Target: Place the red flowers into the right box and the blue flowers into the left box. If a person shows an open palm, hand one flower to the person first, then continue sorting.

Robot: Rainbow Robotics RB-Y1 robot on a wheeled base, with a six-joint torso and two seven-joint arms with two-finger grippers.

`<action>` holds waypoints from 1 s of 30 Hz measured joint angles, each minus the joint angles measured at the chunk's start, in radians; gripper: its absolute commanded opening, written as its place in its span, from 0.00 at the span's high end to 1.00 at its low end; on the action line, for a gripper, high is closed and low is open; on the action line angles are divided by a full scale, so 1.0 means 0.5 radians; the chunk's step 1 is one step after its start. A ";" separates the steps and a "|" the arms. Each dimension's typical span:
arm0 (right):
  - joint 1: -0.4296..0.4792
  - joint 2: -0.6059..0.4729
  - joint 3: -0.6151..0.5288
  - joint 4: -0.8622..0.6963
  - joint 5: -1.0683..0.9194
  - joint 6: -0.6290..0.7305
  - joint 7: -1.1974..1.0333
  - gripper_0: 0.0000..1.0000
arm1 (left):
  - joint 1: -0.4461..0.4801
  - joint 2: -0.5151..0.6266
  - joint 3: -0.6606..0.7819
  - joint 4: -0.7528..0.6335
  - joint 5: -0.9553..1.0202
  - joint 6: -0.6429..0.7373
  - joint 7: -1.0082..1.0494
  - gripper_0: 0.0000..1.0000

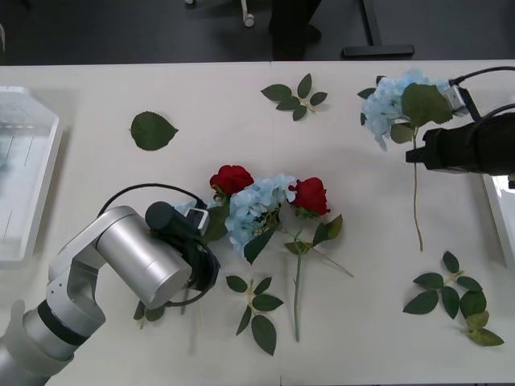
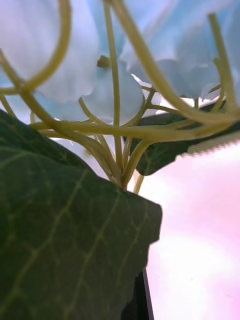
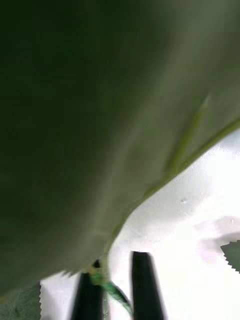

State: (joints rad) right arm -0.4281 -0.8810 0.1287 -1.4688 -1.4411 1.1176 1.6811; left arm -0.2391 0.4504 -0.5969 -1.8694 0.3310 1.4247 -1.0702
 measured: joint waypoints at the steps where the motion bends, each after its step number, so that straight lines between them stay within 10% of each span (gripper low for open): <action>1: 0.000 -0.014 0.000 0.000 -0.090 -0.014 0.123 1.00 | -0.004 0.000 0.000 0.000 -0.001 0.000 0.000 1.00; 17: -0.001 -0.024 0.014 -0.028 -1.246 -0.310 1.505 1.00 | -0.017 0.376 0.244 -0.568 0.288 0.266 0.001 1.00; 30: -0.100 0.314 0.033 -0.034 -1.315 -0.206 1.926 1.00 | -0.139 1.007 0.907 -0.742 0.565 0.672 -0.119 1.00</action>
State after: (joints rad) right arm -0.4781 -0.7242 0.1454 -1.4859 -2.0983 1.0148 2.6441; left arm -0.3086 0.9539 -0.1434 -2.2404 0.6137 1.7606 -1.1297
